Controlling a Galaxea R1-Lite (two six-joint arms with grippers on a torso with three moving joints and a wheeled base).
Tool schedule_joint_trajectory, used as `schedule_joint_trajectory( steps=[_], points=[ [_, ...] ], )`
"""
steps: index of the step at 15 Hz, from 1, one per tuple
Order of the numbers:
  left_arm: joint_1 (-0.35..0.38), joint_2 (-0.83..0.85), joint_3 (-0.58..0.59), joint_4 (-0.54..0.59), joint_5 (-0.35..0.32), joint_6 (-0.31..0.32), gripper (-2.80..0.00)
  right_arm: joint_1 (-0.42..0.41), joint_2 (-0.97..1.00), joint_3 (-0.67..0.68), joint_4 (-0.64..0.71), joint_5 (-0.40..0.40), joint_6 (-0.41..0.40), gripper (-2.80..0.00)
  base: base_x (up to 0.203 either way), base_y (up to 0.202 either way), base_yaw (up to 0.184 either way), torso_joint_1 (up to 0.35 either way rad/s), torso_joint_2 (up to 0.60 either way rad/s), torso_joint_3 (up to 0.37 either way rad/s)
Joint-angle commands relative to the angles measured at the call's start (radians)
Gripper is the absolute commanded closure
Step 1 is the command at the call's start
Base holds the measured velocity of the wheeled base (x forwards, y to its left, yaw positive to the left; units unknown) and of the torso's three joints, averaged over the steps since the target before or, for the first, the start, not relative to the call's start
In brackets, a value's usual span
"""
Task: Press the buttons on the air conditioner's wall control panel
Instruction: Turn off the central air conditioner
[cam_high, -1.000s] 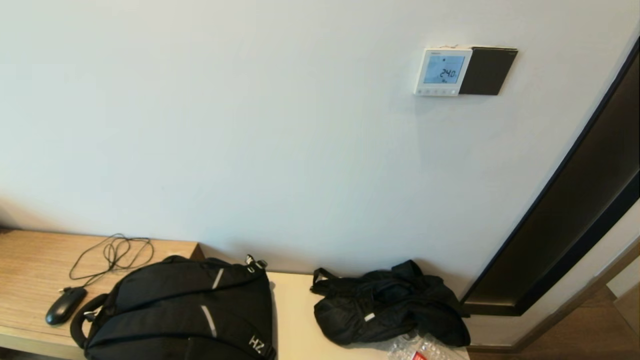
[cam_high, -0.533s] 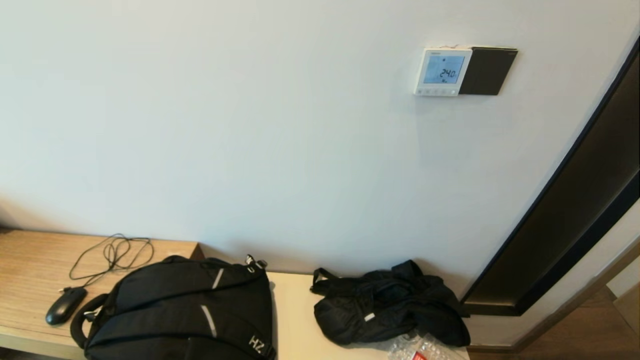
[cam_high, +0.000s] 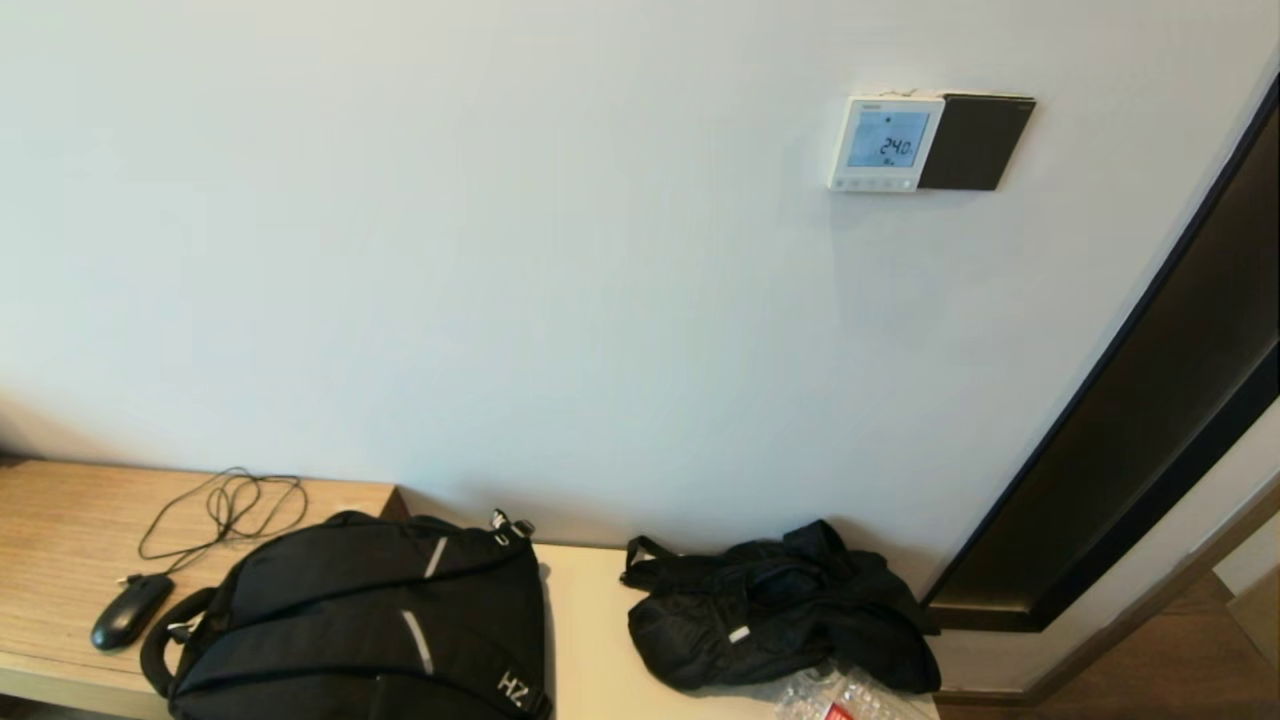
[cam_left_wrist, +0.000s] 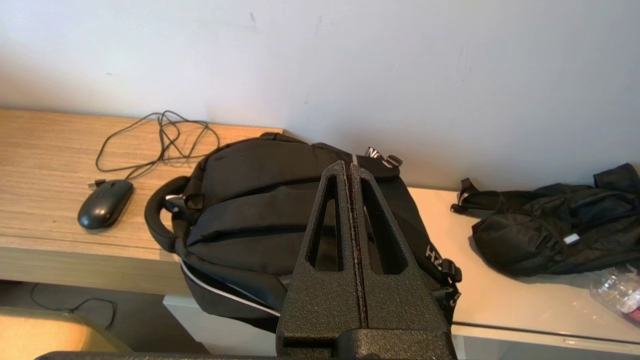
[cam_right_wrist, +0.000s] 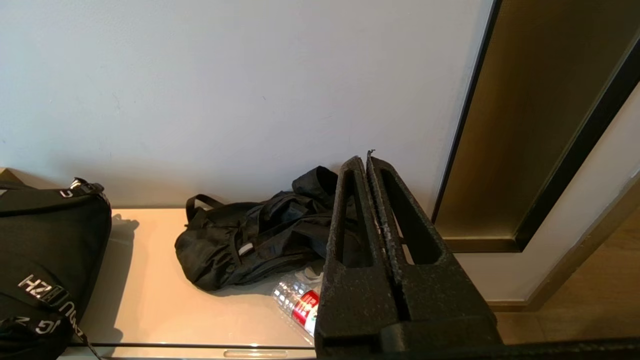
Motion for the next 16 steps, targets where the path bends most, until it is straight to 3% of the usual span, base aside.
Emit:
schedule_joint_trajectory(
  steps=[1, 16],
  points=[
    [0.0, 0.0, -0.001, 0.0, 0.0, -0.001, 0.0, -0.001, -0.001, 0.0, -0.001, 0.001, 0.001, 0.0, 0.0, 0.0, 0.0, 0.0, 0.0, 0.0],
    [0.0, 0.0, -0.001, 0.0, 0.0, -0.001, 0.0, -0.001, -0.001, 0.0, -0.001, 0.001, 0.001, 0.0, 0.0, 0.0, 0.0, 0.0, 0.0, 0.0]
  ],
)
